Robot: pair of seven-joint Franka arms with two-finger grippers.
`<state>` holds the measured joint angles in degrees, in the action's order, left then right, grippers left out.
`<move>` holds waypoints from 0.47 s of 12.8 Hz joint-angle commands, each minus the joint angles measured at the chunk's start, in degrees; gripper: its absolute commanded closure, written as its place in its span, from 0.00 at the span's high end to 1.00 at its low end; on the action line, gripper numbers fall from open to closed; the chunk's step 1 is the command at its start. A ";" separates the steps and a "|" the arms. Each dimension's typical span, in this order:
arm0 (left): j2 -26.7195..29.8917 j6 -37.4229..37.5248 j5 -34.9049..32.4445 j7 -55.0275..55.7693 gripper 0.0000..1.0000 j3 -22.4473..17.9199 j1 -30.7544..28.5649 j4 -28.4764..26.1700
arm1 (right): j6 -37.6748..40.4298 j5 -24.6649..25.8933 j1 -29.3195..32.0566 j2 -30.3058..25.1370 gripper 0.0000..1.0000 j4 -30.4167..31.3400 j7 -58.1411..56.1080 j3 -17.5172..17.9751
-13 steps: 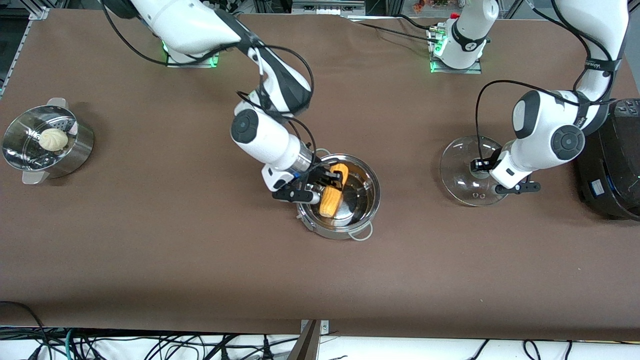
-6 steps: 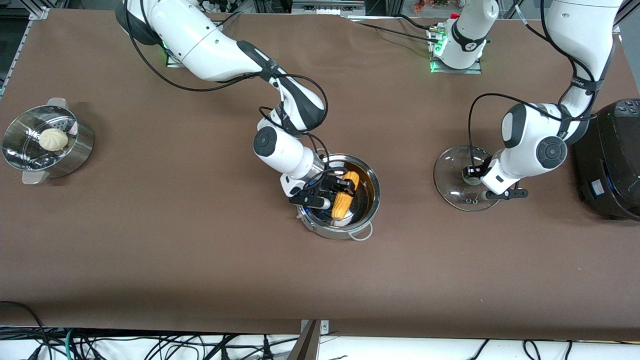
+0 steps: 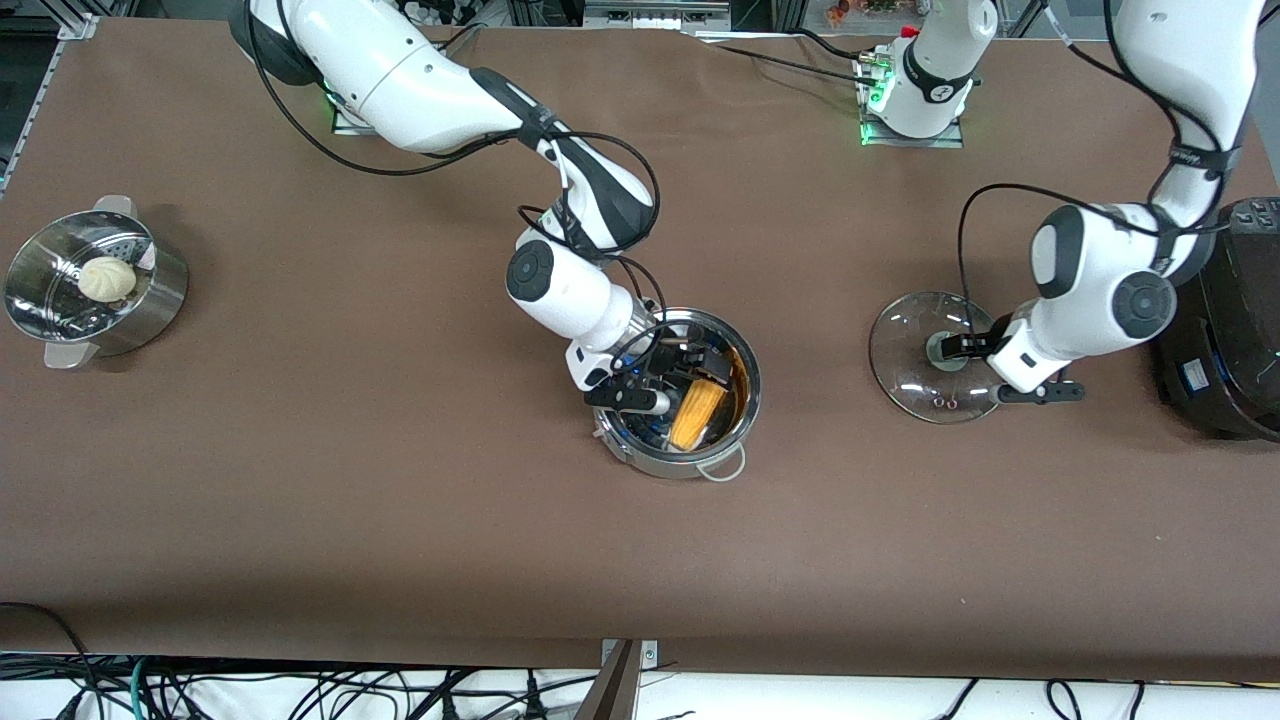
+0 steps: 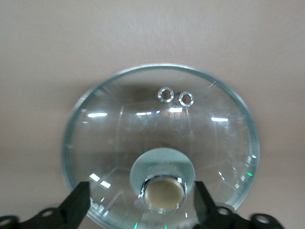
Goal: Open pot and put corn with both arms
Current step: 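Open the right gripper over the pot while the left gripper releases the lid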
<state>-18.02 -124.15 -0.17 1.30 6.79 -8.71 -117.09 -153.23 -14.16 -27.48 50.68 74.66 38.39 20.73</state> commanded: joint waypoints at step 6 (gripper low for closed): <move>15.55 27.18 -0.80 -0.51 0.99 0.50 0.09 17.40 | 31.71 10.20 9.45 -18.23 1.00 6.02 -0.07 0.81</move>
<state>-4.19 -101.55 -0.17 1.30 7.12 -8.54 -103.30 -128.48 -5.77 -20.40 38.83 75.98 38.28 20.73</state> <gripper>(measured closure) 0.004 0.000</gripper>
